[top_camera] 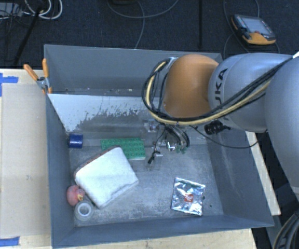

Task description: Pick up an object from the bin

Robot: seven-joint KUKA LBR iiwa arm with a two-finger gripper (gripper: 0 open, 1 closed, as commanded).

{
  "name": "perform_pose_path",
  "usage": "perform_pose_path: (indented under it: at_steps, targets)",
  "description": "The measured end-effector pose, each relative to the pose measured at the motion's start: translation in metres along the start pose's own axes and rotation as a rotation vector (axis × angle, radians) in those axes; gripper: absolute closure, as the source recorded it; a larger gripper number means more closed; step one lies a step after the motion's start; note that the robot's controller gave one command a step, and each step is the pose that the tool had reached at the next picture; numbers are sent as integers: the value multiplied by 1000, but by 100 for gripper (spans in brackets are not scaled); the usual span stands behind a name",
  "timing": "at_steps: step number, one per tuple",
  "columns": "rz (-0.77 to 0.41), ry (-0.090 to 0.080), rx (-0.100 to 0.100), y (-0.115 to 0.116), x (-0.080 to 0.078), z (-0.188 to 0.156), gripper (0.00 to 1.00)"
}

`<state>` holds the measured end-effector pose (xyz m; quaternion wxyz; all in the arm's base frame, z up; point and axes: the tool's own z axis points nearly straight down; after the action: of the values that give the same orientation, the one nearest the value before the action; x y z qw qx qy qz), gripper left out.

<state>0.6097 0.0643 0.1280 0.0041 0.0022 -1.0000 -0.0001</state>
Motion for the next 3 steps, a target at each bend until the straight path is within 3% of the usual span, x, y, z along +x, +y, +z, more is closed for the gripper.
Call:
perform_pose_path:
  at_steps: [1,2,3]
  targets:
    - [-245,-7,5,95,12,56,0]
    - [-237,-32,-3,96,6,49,100]
    - [-222,-16,0,89,7,-46,100]
